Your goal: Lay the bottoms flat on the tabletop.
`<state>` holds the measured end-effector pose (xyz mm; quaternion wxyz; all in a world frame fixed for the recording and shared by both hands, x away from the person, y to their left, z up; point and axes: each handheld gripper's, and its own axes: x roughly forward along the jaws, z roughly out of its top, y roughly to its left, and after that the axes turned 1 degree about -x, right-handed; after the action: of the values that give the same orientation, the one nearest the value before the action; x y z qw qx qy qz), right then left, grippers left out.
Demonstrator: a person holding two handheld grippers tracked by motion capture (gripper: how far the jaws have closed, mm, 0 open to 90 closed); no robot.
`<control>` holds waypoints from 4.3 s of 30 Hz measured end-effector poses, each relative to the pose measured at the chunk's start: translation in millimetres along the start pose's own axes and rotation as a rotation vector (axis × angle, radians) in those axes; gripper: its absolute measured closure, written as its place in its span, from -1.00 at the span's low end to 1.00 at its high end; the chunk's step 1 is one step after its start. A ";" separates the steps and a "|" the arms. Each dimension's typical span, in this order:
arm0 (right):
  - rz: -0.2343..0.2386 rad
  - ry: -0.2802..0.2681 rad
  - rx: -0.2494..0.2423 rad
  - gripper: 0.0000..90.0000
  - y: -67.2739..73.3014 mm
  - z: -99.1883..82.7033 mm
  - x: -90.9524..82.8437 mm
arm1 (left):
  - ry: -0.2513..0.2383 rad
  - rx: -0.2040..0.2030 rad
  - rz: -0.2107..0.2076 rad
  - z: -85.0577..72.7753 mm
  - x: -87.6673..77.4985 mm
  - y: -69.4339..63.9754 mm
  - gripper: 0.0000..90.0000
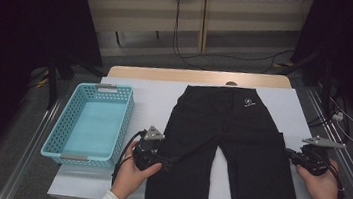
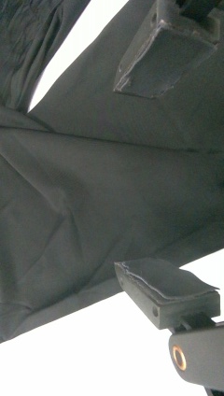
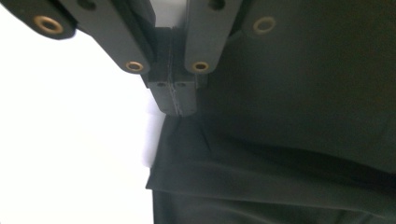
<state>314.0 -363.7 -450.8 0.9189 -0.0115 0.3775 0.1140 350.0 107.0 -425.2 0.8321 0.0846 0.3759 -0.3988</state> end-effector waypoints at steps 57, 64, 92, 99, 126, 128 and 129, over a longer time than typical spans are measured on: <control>0.297 0.033 -0.290 -0.09 137.6 -1.8 6.8 | -0.017 -0.017 -0.014 2.9 -6.3 -1.8 -0.73; 0.326 0.036 -0.336 -0.06 148.3 -2.0 5.6 | -0.020 -0.016 -0.012 2.9 -6.5 -1.0 -0.73; 0.334 0.103 -0.383 0.97 157.2 -20.4 -17.7 | -0.031 -0.018 -0.009 4.2 -11.8 0.0 -0.73; 0.377 0.119 -0.397 0.89 162.0 -26.1 -24.8 | -0.040 -0.026 -0.010 5.1 -13.3 0.2 -0.73; 0.267 -0.010 -0.255 0.03 139.9 2.3 -11.7 | 0.036 -0.065 0.139 -6.1 -0.8 18.3 -0.56; 0.291 -0.024 -0.247 0.04 151.7 8.2 -7.1 | 0.034 -0.070 0.141 -6.3 -0.2 17.0 -0.58; 0.304 -0.029 -0.238 0.04 157.0 10.5 -4.8 | 0.041 -0.068 0.142 -6.3 -0.5 17.5 -0.61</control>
<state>283.7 -210.7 -429.7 0.8885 -0.0614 0.3456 0.2955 359.0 121.8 -432.0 0.8529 0.0909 0.3990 -0.3241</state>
